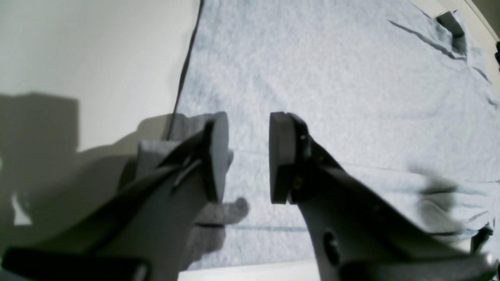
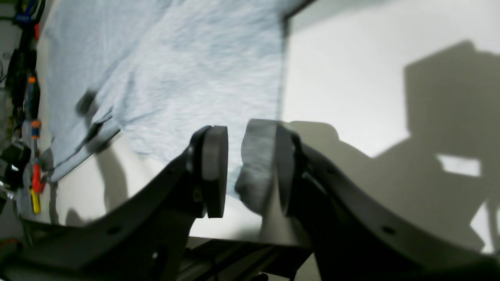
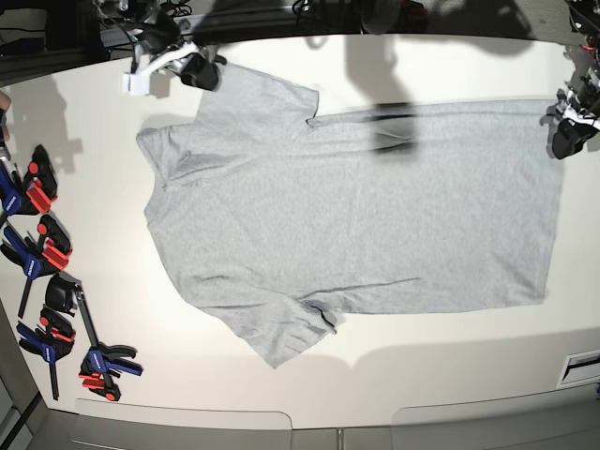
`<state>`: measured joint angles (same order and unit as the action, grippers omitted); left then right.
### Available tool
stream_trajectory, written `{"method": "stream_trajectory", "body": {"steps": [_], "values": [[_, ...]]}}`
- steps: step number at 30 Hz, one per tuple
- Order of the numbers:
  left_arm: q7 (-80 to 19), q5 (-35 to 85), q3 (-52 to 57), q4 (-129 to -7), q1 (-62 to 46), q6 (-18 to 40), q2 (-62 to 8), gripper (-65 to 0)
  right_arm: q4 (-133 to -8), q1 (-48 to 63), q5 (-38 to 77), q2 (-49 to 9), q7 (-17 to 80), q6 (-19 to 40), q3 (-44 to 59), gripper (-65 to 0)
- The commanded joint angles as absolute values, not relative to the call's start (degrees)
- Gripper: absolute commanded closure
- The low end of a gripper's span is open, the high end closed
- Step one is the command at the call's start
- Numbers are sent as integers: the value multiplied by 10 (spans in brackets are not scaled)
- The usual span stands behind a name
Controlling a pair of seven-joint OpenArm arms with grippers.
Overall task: Fold the T-shirt properly
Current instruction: 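Return the right gripper to the shoulder corner and pinch it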
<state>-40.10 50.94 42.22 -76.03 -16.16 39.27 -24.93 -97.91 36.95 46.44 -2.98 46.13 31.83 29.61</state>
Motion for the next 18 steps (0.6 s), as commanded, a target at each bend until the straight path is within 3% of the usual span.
{"method": "stream_trajectory", "body": {"steps": [1, 8, 18], "values": [[-389, 521, 427, -774, -159, 400, -262, -166, -986, 372, 465, -32, 454, 315, 291, -193], [-390, 521, 427, -778, -159, 400, -262, -215, -986, 372, 436, -15, 435, 276, 277, -193], [-396, 519, 427, -778, -160, 400, -262, -218, -987, 373, 451, -16, 438, 272, 295, -192]]}}
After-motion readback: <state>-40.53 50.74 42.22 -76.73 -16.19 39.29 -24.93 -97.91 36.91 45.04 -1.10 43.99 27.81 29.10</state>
